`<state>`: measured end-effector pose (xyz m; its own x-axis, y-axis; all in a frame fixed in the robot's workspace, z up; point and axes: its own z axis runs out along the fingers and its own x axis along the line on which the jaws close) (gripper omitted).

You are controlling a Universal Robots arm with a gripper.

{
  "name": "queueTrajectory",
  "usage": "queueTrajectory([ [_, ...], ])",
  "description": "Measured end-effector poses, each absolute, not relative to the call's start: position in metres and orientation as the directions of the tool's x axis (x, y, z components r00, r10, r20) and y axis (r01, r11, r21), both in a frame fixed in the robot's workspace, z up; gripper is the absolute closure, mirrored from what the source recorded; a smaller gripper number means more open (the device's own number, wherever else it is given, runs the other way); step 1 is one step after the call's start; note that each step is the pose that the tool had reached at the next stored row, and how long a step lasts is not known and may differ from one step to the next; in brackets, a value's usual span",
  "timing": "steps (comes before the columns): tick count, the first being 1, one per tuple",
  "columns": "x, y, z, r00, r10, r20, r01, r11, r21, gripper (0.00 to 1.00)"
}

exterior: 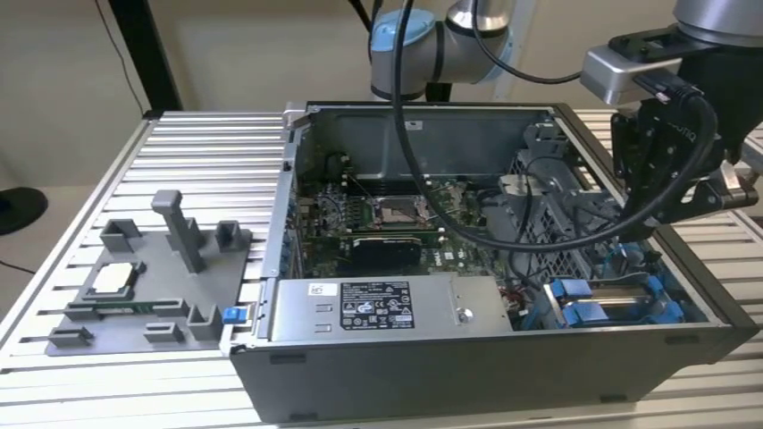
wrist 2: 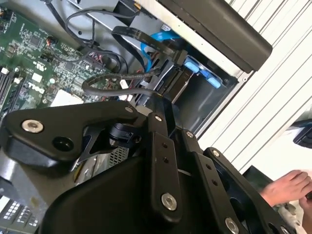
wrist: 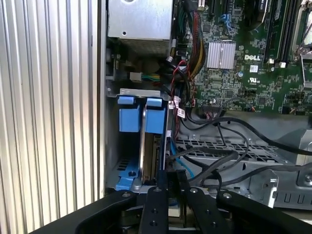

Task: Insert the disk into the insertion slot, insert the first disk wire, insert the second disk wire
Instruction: 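Insert the first disk wire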

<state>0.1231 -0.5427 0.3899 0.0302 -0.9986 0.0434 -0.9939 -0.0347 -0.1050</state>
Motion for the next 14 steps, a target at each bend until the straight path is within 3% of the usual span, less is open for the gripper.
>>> queueTrajectory([
  [14, 0.140, -0.550, 0.375, 0.026, -0.999, 0.034, -0.996, -0.028, -0.080, 1.00],
])
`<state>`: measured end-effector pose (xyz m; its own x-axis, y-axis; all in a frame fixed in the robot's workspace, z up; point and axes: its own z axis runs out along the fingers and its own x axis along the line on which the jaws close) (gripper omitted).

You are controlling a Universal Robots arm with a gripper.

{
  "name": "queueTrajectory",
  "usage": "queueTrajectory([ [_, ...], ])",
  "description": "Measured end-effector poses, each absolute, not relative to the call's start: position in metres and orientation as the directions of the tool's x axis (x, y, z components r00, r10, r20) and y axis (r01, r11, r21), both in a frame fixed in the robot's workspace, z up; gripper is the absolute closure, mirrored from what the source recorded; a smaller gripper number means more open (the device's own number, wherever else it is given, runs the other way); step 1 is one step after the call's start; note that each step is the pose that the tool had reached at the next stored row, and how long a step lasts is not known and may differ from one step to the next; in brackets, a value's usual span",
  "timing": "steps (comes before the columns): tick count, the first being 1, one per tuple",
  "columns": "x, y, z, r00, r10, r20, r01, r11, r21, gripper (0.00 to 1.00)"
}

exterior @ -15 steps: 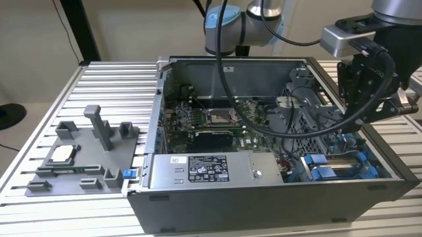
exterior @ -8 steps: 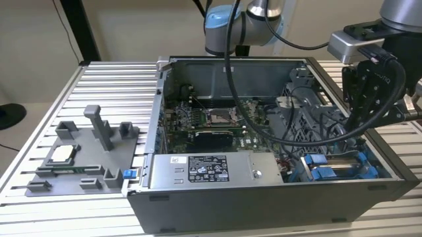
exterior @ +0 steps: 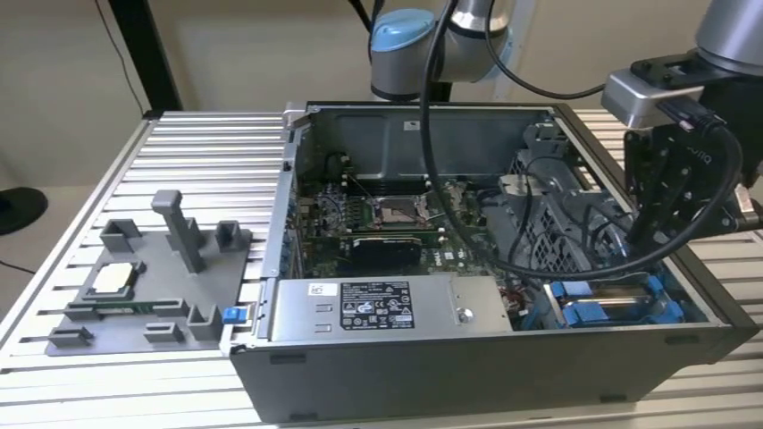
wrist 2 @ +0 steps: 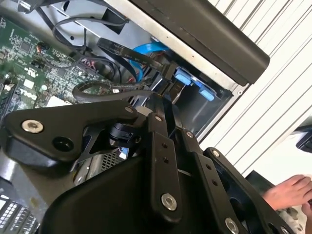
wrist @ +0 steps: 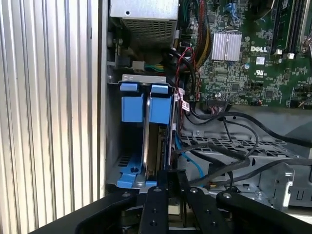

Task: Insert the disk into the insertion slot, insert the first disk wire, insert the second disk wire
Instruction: 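Insert the first disk wire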

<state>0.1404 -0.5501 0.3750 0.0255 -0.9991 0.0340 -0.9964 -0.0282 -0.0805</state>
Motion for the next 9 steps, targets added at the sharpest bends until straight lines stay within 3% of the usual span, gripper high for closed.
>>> queueTrajectory([
  [9, 0.1420, -0.5531, 0.3688, 0.017, -0.999, 0.033, -0.999, -0.018, -0.036, 1.00],
])
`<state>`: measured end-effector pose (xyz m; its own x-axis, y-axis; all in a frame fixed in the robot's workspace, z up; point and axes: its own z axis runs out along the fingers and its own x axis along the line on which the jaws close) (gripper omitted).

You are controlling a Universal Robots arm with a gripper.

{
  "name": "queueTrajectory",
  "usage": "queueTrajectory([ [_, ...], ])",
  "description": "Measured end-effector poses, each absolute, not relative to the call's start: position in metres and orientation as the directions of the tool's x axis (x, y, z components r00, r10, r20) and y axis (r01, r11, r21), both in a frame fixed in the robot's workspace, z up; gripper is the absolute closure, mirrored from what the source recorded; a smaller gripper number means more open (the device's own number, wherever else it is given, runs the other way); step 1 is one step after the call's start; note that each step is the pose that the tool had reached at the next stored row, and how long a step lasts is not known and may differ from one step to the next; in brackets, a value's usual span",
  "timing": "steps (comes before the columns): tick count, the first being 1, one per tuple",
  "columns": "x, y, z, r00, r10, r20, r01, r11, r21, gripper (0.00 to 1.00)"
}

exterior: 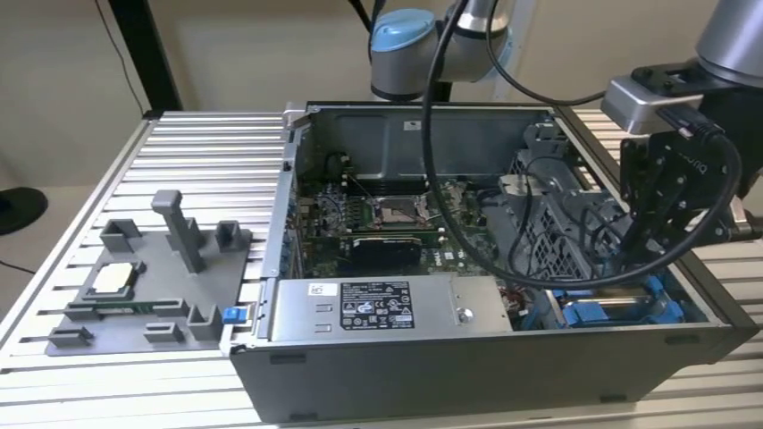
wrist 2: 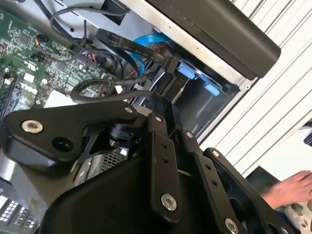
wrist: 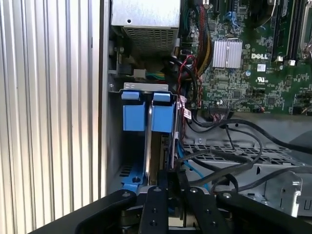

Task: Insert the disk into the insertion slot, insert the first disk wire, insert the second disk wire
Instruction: 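Insert the first disk wire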

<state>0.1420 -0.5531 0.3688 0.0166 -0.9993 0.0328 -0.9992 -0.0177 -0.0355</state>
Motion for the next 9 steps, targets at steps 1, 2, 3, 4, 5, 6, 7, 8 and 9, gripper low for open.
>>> queueTrajectory([
  [1, 0.1426, -0.5532, 0.3686, 0.016, -0.999, 0.033, -0.999, -0.017, -0.030, 1.00],
  [2, 0.1434, -0.5532, 0.3683, 0.015, -0.999, 0.033, -0.999, -0.016, -0.028, 1.00],
  [3, 0.1440, -0.5532, 0.3683, 0.014, -0.999, 0.033, -1.000, -0.015, -0.027, 1.00],
  [4, 0.1439, -0.5532, 0.3683, 0.013, -0.999, 0.033, -1.000, -0.014, -0.027, 1.00],
  [5, 0.1439, -0.5532, 0.3683, 0.013, -0.999, 0.033, -1.000, -0.014, -0.027, 1.00],
  [6, 0.1439, -0.5532, 0.3683, 0.011, -0.999, 0.033, -1.000, -0.012, -0.027, 1.00],
  [7, 0.1440, -0.5532, 0.3683, 0.010, -0.999, 0.033, -1.000, -0.011, -0.027, 1.00],
  [8, 0.1440, -0.5532, 0.3683, 0.010, -0.999, 0.033, -1.000, -0.011, -0.027, 1.00],
  [9, 0.1441, -0.5532, 0.3682, 0.010, -0.999, 0.033, -1.000, -0.011, -0.027, 1.00],
])
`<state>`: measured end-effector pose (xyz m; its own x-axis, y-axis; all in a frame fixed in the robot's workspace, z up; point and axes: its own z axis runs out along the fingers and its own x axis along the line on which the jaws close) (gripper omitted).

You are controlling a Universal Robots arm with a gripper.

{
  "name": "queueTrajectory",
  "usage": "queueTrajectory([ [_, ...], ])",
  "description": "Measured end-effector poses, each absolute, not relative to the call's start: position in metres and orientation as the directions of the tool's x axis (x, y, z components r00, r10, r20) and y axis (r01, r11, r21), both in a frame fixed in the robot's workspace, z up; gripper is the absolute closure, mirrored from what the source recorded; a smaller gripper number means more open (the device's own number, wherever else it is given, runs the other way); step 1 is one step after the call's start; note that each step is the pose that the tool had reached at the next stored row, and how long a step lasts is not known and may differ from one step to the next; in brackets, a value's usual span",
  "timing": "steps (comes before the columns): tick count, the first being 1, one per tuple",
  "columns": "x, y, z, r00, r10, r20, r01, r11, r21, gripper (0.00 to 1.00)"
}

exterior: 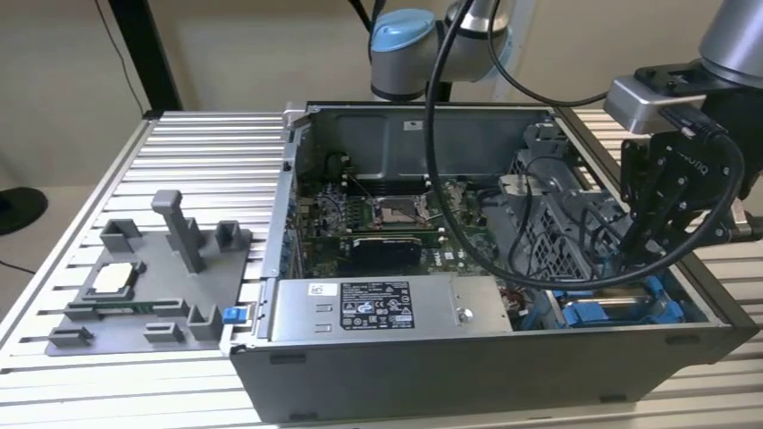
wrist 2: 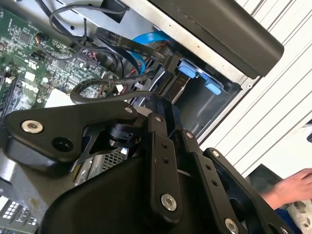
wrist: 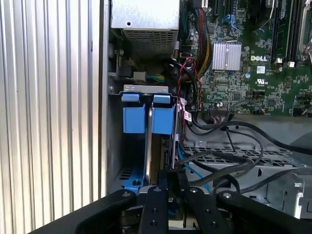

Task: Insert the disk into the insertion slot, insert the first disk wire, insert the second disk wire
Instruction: 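Insert the first disk wire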

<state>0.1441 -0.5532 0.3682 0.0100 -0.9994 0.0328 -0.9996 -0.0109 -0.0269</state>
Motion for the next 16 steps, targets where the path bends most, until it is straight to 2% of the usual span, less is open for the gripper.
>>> queueTrajectory([
  [10, 0.1465, -0.5532, 0.3677, 0.010, -0.999, 0.033, -1.000, -0.011, -0.024, 1.00],
  [16, 0.1524, -0.5533, 0.3637, 0.011, -0.999, 0.032, -1.000, -0.011, -0.001, 1.00],
])
